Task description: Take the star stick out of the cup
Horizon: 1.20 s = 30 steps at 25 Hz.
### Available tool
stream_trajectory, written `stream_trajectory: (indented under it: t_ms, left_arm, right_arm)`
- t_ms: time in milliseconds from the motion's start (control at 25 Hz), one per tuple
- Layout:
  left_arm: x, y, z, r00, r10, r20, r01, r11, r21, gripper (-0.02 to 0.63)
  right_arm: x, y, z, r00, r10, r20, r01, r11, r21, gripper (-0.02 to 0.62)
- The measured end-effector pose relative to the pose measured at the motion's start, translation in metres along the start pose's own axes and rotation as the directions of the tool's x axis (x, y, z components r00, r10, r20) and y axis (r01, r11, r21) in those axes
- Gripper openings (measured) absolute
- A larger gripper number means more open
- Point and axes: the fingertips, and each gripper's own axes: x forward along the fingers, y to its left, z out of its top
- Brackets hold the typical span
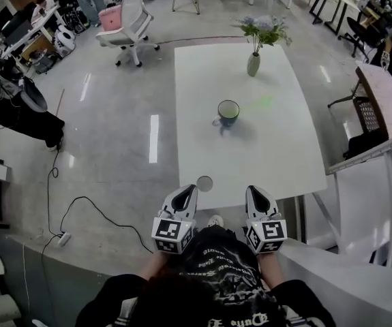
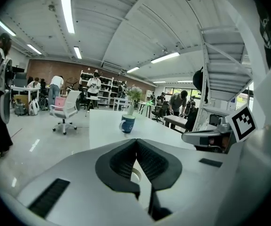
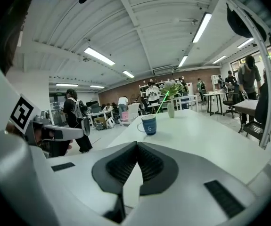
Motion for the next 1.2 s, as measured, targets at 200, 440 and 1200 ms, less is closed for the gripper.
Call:
stream_trajectory:
  t_ms: [200, 440, 1200]
  left_arm:
    - [0.02, -0.002, 0.008, 0.999, 0.033, 0.006, -0.033, 0.999, -0.011, 0.02]
    - [0.038, 0.009, 0.027, 0.999, 0.033, 0.013, -0.033, 0.999, -0.018, 0.02]
    - [0.084, 0.103, 0.055, 0.995, -0.086, -0.043, 0.086, 0.996, 0.012, 0.02]
  right_arm:
    - [0.012, -0.017, 0.01, 1.0, 0.026, 0.001, -0.026, 1.0, -0.005, 0.008]
    - [0.028, -0.024, 0.03, 0.999, 0.02, 0.042, -0.021, 1.0, 0.021, 0.008]
    - [0.153, -0.022, 0.1, 0.987, -0.092, 0.136, 0.077, 0.991, 0.113, 0.141]
